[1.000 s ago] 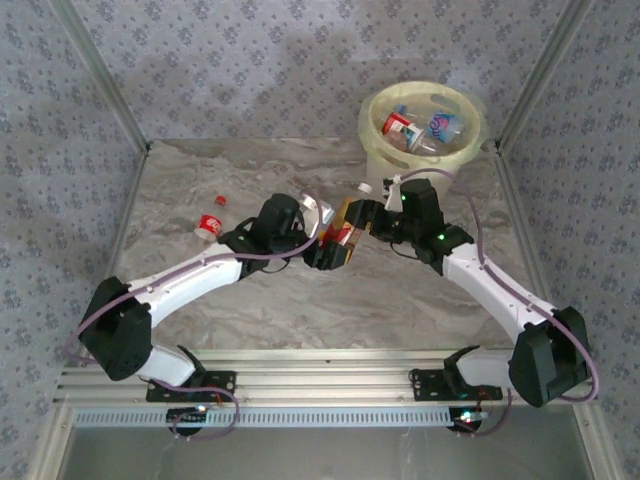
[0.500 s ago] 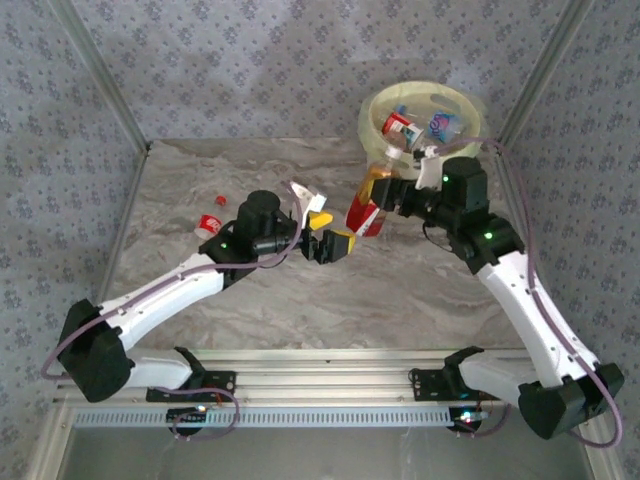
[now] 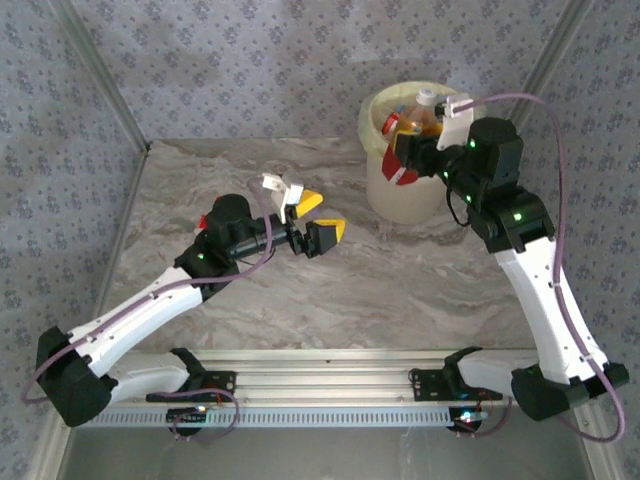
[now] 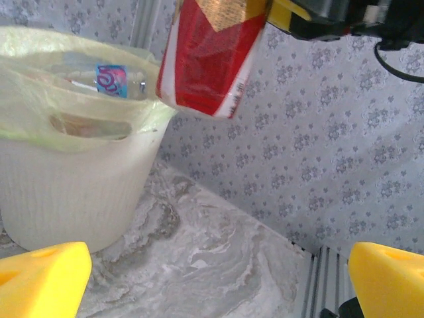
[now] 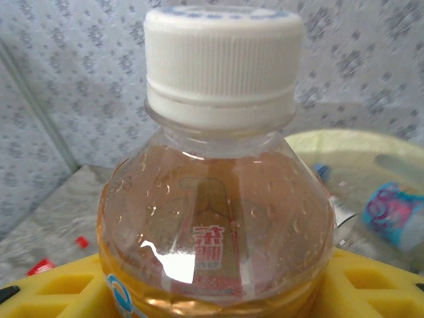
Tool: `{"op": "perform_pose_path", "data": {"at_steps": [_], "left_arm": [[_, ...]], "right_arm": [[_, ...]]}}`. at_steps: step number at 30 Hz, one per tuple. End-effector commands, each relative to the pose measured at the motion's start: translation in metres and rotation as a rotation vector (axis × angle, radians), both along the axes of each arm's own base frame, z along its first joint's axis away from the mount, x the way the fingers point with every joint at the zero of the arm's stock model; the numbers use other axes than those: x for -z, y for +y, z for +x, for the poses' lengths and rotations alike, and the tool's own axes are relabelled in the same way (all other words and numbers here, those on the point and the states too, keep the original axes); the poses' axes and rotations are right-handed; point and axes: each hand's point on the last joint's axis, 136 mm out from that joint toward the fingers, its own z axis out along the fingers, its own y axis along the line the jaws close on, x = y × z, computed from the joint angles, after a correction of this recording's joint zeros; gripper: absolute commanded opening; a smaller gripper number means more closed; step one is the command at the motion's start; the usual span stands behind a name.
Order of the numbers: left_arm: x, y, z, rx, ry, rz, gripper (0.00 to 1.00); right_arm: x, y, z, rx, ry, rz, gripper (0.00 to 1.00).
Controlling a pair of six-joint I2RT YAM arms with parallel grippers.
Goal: Put the plastic bottles in the bin
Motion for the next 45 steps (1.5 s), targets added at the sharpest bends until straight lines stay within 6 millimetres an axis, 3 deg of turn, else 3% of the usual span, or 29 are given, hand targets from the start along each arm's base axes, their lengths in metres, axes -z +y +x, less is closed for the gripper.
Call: {"op": "perform_pose_path", "data": {"at_steps": [1, 9, 13, 21, 28, 34, 38, 45], "left_arm": [[-0.020, 0.006, -0.003, -0.020, -0.048, -0.033, 1.00], [0.002, 0.019, 0.001, -0.081, -0.055, 0.147, 1.00], [0.007, 0.032, 0.002, -0.134, -0.075, 0.235, 0.99], [0.022, 0.051, 0.010, -0.221, -0.078, 0.366, 1.00], [0.030, 0.054, 0.018, -0.244, -0.054, 0.400, 1.00], [0.034, 0.063, 0.025, -0.271, -0.036, 0.427, 1.00], [0.036, 0.070, 0.029, -0.291, -0.020, 0.431, 1.00], [0.047, 0.098, 0.043, -0.367, 0.046, 0.460, 1.00]], "right_arm": [[-0.016, -0.021, 0.022, 0.120, -0.071, -0.161, 0.61], [0.008, -0.030, 0.088, 0.203, 0.051, -0.422, 0.62], [0.024, -0.033, 0.110, 0.214, 0.106, -0.510, 0.63], [0.061, -0.060, 0.141, 0.258, 0.210, -0.698, 0.63], [0.103, -0.055, 0.147, 0.178, 0.330, -0.721, 0.70], [0.123, -0.041, 0.141, 0.099, 0.398, -0.655, 0.79], [0.117, -0.033, 0.136, 0.072, 0.393, -0.572, 0.87], [0.073, -0.023, 0.114, 0.035, 0.294, -0.330, 0.93]]}}
